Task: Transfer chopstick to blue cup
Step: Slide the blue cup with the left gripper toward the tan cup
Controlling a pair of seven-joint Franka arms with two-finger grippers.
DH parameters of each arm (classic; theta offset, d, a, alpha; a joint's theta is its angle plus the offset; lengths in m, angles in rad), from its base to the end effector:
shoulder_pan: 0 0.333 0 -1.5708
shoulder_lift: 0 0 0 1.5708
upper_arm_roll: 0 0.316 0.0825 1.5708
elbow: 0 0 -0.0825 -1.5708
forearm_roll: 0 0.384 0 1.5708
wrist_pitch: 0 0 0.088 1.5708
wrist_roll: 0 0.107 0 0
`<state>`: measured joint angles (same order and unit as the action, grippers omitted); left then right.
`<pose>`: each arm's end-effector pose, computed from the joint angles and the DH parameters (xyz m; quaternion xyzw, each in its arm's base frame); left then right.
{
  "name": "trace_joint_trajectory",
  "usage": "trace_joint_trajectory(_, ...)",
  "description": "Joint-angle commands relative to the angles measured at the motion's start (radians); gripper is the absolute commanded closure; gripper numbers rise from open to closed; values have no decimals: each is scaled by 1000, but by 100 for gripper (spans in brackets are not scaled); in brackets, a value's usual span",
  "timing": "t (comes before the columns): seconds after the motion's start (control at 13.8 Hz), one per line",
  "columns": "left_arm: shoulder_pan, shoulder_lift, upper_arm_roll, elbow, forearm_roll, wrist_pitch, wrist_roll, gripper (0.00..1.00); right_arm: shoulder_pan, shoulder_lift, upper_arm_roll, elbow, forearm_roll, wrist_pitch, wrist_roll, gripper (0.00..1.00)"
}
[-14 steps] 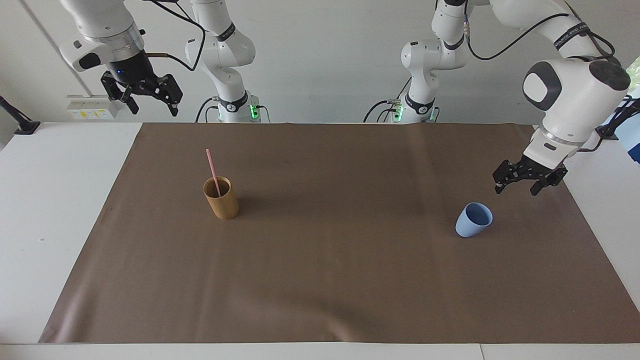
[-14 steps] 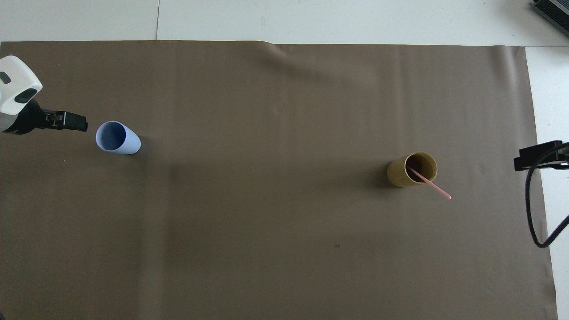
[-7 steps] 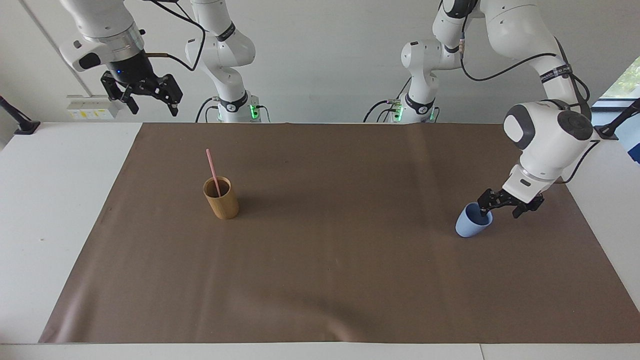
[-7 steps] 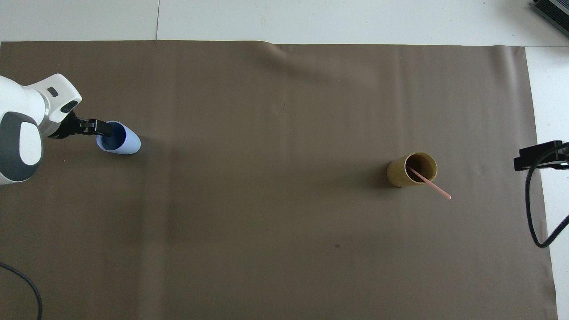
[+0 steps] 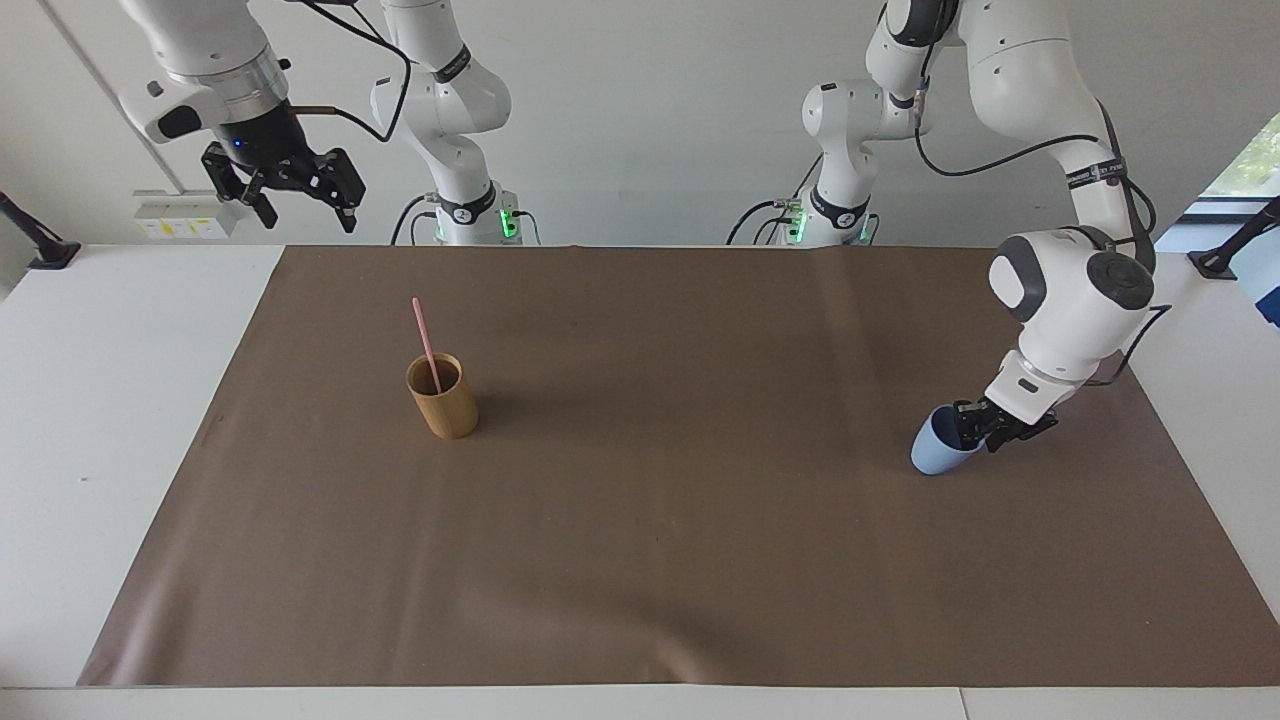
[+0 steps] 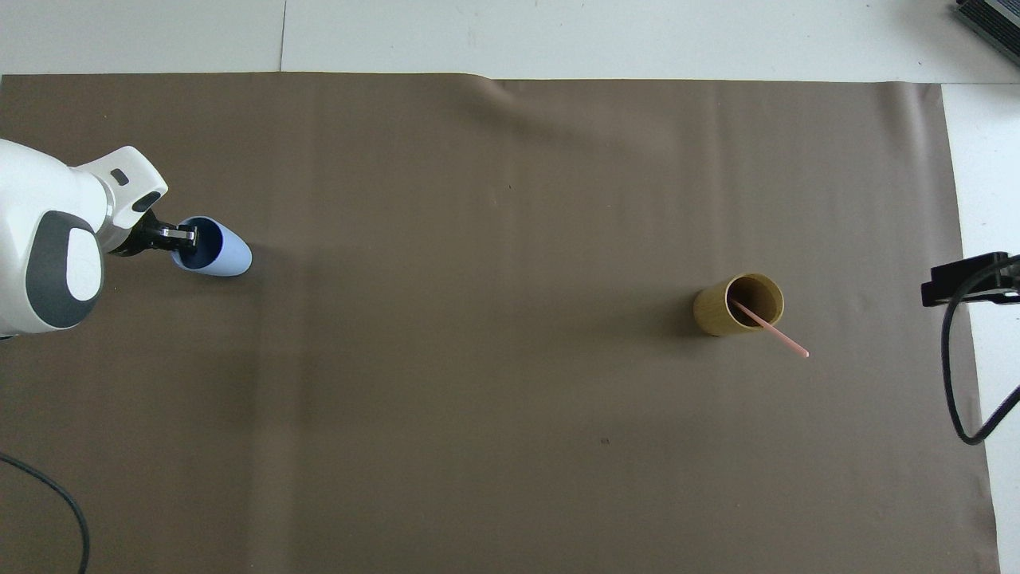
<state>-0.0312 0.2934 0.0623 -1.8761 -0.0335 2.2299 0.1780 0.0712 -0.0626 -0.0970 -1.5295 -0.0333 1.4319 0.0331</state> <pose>0.6282 0.0163 0.3622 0.9974 -0.0651 0.0309 0.0014 0.5199 -0.0193 0.6653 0.9993 -0.0313 -0.0176 0.0136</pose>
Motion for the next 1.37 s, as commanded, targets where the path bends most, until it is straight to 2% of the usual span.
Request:
trace_joint_trajectory(0.0, -9, -17, -2, -14, 4, -16, 1, 100, -14, -11, 8, -4, -5, -4, -25, 0)
trace_joint_trajectory(0.29, -24, -80, -15, -6, 4, -84, -2, 100, -14, -11, 8, -4, -5, -4, -24, 0)
trace_joint_trajectory(0.43, -108, -95, -13, -9, 4, -108, -31, 100, -14, -11, 8, -4, -5, -4, -24, 0)
trace_joint_trajectory(0.72, -280, -100, -16, -17, 4, -102, -268, 100, -14, -11, 8, -4, -5, -4, -25, 0)
trace_joint_trajectory(1.16, -568, -54, -16, -17, 4, -59, -635, 100, -16, -11, 8, -4, -5, -4, -24, 0)
trace_joint_trajectory(1.3, -622, -45, -16, -17, 4, -41, -699, 100, -14, -11, 8, -4, -5, -4, -24, 0)
